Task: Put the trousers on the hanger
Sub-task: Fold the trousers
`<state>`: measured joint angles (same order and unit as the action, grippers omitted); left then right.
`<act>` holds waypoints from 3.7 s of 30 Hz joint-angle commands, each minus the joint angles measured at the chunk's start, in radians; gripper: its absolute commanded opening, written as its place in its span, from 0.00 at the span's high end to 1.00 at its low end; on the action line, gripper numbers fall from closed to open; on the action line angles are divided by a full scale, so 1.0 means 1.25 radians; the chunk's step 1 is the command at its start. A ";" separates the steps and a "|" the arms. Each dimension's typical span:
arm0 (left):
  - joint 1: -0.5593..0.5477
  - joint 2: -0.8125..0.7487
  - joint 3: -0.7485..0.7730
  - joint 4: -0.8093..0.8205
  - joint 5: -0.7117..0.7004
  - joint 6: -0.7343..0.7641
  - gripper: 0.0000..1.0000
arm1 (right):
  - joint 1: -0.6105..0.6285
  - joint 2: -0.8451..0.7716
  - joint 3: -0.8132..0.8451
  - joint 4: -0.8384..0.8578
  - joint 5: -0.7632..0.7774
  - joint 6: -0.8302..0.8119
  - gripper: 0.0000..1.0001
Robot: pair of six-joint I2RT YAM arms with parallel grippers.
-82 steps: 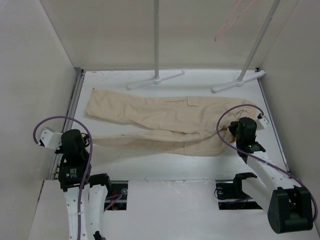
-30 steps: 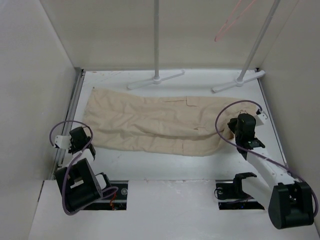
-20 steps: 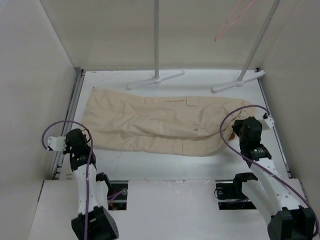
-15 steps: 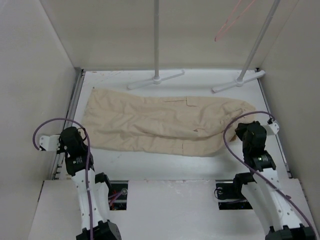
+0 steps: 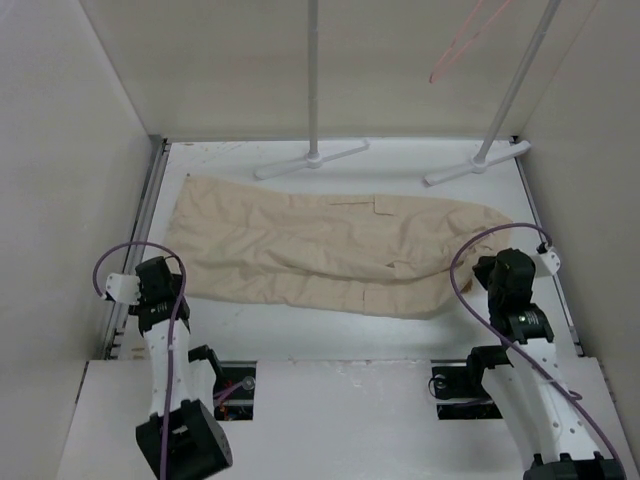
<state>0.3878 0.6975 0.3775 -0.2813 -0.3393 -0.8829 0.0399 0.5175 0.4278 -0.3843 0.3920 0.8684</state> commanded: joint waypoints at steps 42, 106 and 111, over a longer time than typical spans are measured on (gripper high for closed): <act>0.034 -0.120 0.181 -0.107 -0.086 -0.026 1.00 | 0.091 -0.114 0.086 -0.062 0.077 0.020 1.00; -0.145 0.649 0.843 0.126 -0.261 0.181 1.00 | -0.089 0.210 0.259 0.152 -0.023 -0.058 1.00; -0.139 0.449 0.706 0.115 -0.268 0.157 1.00 | -0.089 0.023 0.209 0.040 -0.041 -0.048 1.00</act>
<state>0.2028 1.4143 1.3178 -0.1871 -0.6353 -0.6613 -0.0708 0.6510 0.6903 -0.2878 0.3321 0.8200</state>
